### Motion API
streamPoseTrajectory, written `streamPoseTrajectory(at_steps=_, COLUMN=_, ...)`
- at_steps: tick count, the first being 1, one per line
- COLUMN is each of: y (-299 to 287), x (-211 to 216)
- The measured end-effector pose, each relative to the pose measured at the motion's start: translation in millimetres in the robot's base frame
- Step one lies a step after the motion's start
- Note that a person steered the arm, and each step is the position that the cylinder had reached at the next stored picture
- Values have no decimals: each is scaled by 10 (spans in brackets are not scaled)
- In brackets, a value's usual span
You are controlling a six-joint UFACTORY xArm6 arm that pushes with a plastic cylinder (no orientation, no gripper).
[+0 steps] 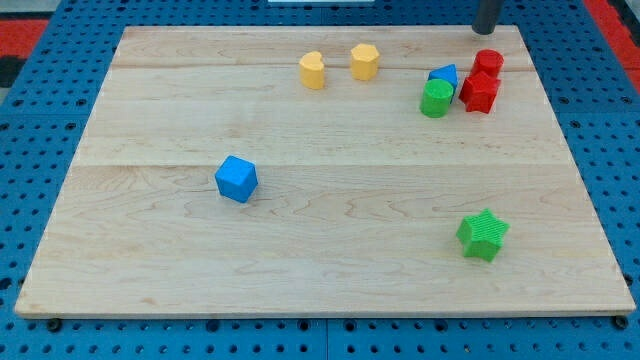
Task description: Push yellow hexagon along with the yellow heart towards the top left
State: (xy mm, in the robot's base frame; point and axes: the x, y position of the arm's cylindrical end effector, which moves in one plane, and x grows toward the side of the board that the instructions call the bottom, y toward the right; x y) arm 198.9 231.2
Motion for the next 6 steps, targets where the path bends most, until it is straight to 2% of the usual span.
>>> streamPoseTrajectory(at_steps=1, y=-18, x=0)
streamPoseTrajectory(at_steps=3, y=-913, x=579)
streamPoseTrajectory(at_steps=6, y=-1596, x=544)
